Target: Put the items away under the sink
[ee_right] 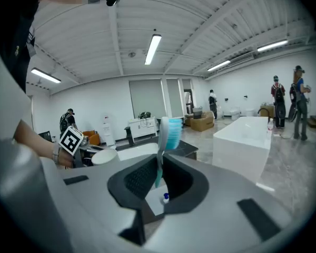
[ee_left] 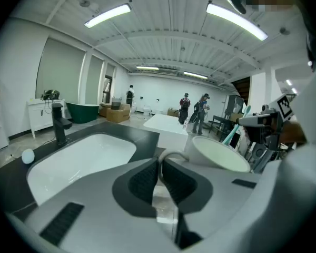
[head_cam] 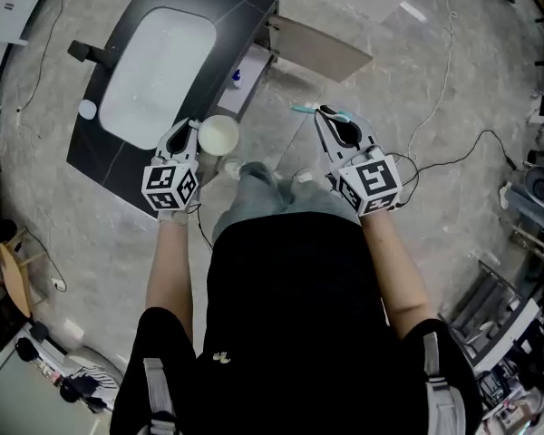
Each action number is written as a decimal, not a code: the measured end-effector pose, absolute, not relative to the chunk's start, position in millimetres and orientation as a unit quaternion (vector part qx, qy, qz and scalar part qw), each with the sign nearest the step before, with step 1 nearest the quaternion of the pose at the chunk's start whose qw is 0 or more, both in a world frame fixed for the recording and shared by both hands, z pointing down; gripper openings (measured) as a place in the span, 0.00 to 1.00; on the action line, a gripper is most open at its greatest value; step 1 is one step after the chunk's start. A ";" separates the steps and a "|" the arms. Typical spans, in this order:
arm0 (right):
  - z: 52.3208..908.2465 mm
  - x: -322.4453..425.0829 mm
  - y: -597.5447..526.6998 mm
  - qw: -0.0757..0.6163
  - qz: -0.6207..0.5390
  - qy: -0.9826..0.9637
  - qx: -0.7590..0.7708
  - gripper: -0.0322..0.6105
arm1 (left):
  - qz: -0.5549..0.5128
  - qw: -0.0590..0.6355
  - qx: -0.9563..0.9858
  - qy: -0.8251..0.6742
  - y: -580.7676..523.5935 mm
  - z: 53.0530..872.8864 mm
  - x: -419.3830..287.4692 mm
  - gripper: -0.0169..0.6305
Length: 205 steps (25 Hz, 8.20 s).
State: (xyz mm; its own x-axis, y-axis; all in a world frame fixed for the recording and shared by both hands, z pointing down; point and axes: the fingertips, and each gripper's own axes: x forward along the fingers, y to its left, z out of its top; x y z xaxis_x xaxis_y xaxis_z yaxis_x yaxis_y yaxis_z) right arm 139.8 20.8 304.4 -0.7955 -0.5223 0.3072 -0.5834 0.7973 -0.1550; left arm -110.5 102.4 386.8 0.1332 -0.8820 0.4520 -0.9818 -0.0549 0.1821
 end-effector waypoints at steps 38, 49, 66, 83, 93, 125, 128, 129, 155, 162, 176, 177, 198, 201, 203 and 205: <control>356.1 287.8 -58.4 0.111 0.204 -0.752 0.616 0.13 | 0.221 0.216 0.884 -0.351 -140.7 466.5 60.7 0.09; 408.0 281.7 -75.7 0.151 0.228 -0.772 0.573 0.13 | 0.232 0.247 0.863 -0.374 -134.5 518.6 64.2 0.09; 530.6 231.1 -109.9 0.175 0.228 -0.835 0.470 0.13 | 0.214 0.290 0.784 -0.505 -119.6 621.8 12.5 0.09; 634.6 171.6 -125.1 0.169 0.215 -0.880 0.389 0.13 | 0.187 0.349 0.683 -0.613 -96.2 771.1 -33.5 0.10; 683.7 144.5 -144.5 0.161 0.183 -0.897 0.369 0.13 | 0.136 0.361 0.622 -0.681 -124.8 860.4 -74.4 0.10; 760.7 126.2 -153.9 0.190 0.164 -0.912 0.323 0.13 | 0.133 0.323 0.532 -0.771 -167.5 992.5 -154.4 0.11; 763.1 123.8 -152.2 0.190 0.166 -0.913 0.320 0.13 | 0.125 0.326 0.523 -0.778 -171.2 995.4 -158.2 0.10; 763.6 123.1 -152.1 0.190 0.167 -0.913 0.319 0.13 | 0.122 0.327 0.522 -0.778 -172.3 996.4 -158.5 0.10; 744.1 118.7 -143.2 0.189 0.192 -0.904 0.332 0.13 | 0.183 0.375 0.483 -0.770 -140.8 988.4 -181.2 0.12; 724.6 114.1 -134.4 0.177 0.212 -0.898 0.343 0.13 | 0.189 0.391 0.488 -0.757 -108.4 933.1 -165.5 0.12; 737.6 80.8 -164.2 0.140 0.244 -0.895 0.346 0.13 | 0.212 0.440 0.519 -0.702 -42.4 848.0 -100.4 0.07; 744.5 79.0 -165.9 0.135 0.241 -0.897 0.345 0.13 | 0.208 0.446 0.516 -0.701 -35.0 848.8 -93.4 0.07; 852.4 -65.5 -202.4 0.199 0.221 -0.921 0.252 0.13 | 0.173 0.492 0.519 -0.677 -55.3 831.4 -91.3 0.07; 869.0 -72.1 -199.1 0.228 0.224 -0.914 0.249 0.13 | 0.172 0.492 0.522 -0.675 -56.4 829.8 -92.3 0.07; 880.0 -75.5 -195.5 0.246 0.228 -0.909 0.248 0.13 | 0.173 0.494 0.520 -0.674 -54.4 830.4 -92.7 0.07; 886.5 -78.9 -193.6 0.259 0.229 -0.906 0.246 0.13 | 0.172 0.498 0.518 -0.674 -51.5 831.5 -92.0 0.07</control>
